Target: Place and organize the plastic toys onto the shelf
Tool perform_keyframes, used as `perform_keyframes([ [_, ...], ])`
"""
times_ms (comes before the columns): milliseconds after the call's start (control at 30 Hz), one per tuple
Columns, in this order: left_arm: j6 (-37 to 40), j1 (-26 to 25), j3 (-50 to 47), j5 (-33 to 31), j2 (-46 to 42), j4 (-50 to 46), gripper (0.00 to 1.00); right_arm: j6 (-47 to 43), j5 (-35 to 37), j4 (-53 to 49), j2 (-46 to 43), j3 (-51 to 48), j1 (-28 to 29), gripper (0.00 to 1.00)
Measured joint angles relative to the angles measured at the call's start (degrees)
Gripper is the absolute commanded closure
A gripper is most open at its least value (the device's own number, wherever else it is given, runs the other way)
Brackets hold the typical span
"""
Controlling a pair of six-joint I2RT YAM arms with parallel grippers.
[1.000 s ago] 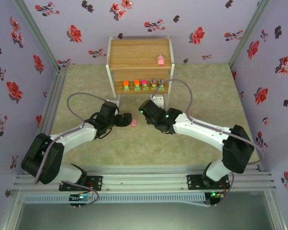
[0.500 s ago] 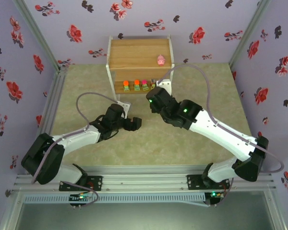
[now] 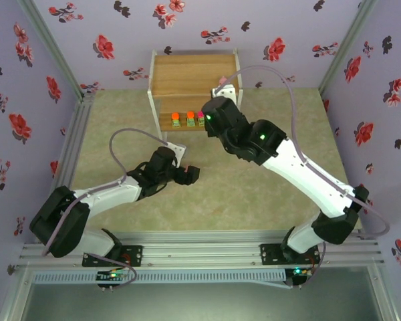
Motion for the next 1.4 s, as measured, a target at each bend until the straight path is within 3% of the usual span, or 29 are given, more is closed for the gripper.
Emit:
perform_keyframes([
  [733, 1.1, -0.7, 0.4, -0.8, 0.0, 0.0, 0.13, -4.7, -6.7, -9.2, 21.5, 33.2, -8.3, 0.99],
  [1400, 1.1, -0.7, 0.8, -1.2, 0.0, 0.0, 0.13, -5.2, -9.6, -11.2, 27.1, 37.9, -11.0, 0.98],
])
